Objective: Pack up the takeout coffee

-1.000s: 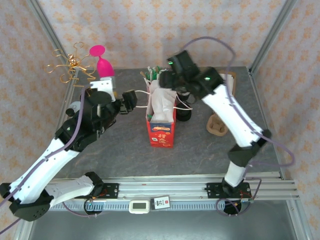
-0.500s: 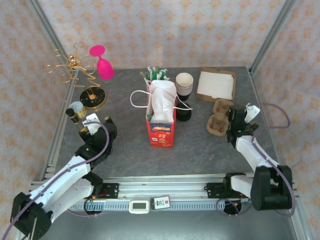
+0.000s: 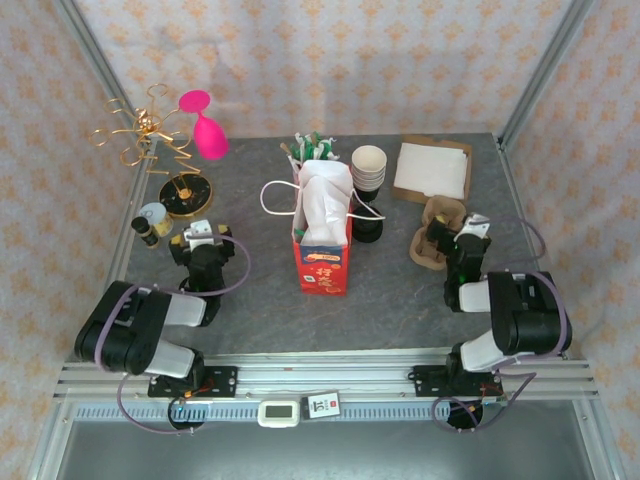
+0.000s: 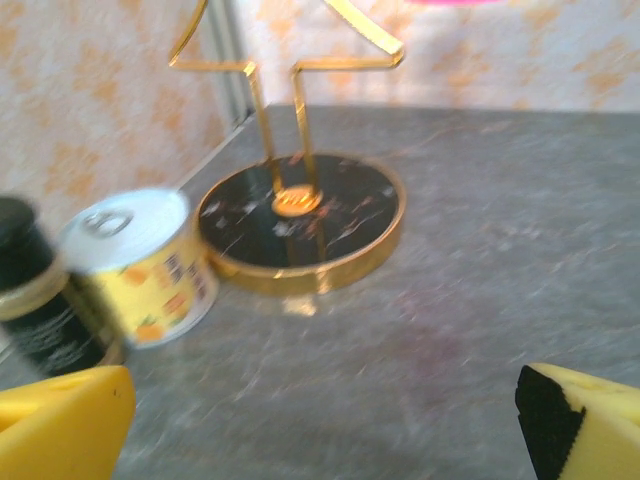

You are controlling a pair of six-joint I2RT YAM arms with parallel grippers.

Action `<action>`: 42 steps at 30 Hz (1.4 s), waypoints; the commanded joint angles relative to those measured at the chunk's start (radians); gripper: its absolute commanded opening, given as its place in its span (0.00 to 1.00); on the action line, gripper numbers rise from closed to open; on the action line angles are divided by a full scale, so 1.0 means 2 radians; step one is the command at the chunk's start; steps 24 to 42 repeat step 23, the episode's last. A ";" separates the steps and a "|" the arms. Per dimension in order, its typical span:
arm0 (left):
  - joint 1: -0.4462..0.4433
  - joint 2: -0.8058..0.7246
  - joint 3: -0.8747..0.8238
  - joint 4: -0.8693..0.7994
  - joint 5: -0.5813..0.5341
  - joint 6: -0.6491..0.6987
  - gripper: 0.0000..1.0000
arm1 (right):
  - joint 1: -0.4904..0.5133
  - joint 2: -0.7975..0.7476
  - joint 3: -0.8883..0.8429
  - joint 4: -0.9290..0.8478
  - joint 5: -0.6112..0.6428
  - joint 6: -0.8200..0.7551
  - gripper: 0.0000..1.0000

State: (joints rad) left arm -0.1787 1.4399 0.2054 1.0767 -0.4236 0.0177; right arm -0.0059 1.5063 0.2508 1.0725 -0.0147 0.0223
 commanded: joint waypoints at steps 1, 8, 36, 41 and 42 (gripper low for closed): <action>0.013 0.022 -0.009 0.145 0.035 0.028 1.00 | 0.008 0.006 -0.005 0.063 -0.021 -0.028 1.00; 0.065 0.028 0.010 0.093 0.140 -0.007 1.00 | 0.014 0.008 -0.010 0.085 -0.010 -0.031 1.00; 0.089 0.048 0.003 0.125 0.186 -0.015 1.00 | 0.014 0.006 -0.010 0.080 -0.010 -0.031 1.00; 0.089 0.048 0.003 0.125 0.186 -0.015 1.00 | 0.014 0.006 -0.010 0.080 -0.010 -0.031 1.00; 0.089 0.048 0.003 0.125 0.186 -0.015 1.00 | 0.014 0.006 -0.010 0.080 -0.010 -0.031 1.00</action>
